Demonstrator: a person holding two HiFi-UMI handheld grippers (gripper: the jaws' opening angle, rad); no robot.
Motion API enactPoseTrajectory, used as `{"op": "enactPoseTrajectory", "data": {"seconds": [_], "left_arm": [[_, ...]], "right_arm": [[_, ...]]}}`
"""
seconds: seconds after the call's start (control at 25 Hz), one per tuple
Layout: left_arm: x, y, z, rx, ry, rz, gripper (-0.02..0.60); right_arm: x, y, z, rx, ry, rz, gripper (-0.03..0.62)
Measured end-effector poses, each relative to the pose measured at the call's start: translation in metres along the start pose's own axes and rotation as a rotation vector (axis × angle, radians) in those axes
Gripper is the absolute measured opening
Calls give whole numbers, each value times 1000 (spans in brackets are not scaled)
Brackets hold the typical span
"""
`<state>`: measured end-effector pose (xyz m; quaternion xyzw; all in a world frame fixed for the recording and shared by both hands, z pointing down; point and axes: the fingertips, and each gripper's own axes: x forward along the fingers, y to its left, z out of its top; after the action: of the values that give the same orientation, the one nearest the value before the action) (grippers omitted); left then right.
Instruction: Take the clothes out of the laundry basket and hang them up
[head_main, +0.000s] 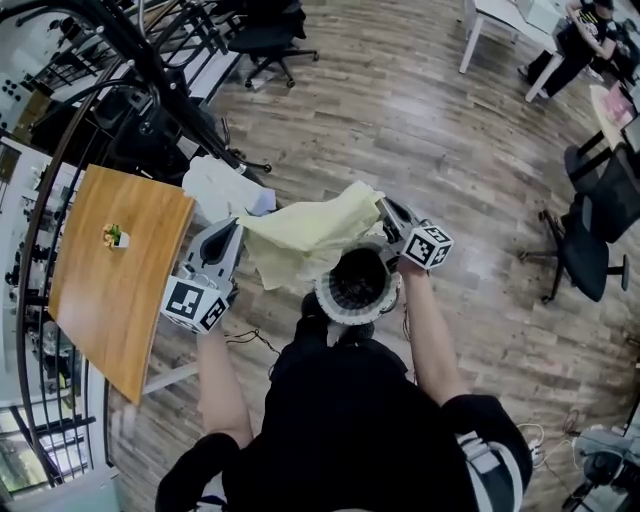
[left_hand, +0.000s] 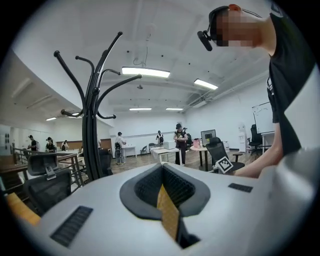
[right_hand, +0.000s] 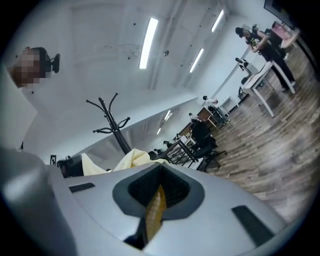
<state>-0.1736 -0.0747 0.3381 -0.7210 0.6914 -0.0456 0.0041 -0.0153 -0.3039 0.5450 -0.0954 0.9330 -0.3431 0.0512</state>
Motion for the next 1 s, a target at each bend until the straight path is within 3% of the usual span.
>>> {"op": "enactPoseTrajectory", "data": {"seconds": [0.2,0.36,0.64,0.76,0.8,0.92,1.0], "left_arm": [[2,9,-43,-51,34,40,23],[7,9,-97,-46,160,45,25],[12,-30,-177,-132,262,-20,25],[8,-44,-214,-133,376,-69,27],[6,-47,-228,-125,430,-85,36],[2,-55,-260,-61,581,-129,162],[8,-54,-260,-29,601,-143,204]], "right_arm": [[-4,33,40,-13,-108,84,9],[2,71,64,-76,-135,159,9],[12,132,95,-149,-125,299,9],[13,156,95,-181,-66,379,9],[11,164,96,-194,-42,408,9],[-4,190,97,-250,35,517,9],[-17,210,100,-305,86,607,9]]}}
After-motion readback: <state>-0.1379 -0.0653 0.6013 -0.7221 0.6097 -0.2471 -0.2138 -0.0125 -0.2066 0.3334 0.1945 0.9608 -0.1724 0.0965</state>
